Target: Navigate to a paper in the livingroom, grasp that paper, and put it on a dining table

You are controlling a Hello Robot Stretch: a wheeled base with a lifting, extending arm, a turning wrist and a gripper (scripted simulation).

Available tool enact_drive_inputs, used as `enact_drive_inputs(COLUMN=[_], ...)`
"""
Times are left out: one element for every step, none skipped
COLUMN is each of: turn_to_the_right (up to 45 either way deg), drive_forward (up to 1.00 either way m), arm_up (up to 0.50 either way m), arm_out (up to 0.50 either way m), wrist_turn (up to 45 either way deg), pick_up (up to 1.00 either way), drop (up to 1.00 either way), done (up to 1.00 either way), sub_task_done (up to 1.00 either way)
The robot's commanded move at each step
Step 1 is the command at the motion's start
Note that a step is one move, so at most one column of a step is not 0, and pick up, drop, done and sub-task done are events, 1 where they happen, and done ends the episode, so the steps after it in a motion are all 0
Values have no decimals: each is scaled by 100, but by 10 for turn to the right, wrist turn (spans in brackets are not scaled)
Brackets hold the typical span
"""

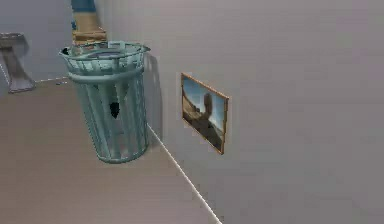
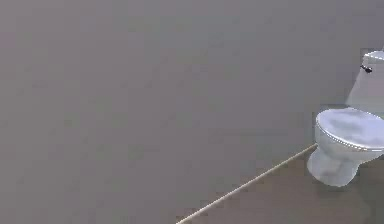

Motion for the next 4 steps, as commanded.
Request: enact_drive_inputs(turn_to_the_right=[450, 450, 450, 300], drive_forward=[0, 0, 0, 0], arm_up=[0, 0, 0, 0], arm_out=[0, 0, 0, 0], wrist_turn=[0, 0, 0, 0], pick_up=[0, 0, 0, 0], drop=[0, 0, 0, 0], done=[0, 0, 0, 0], sub_task_done=[0, 0, 0, 0])
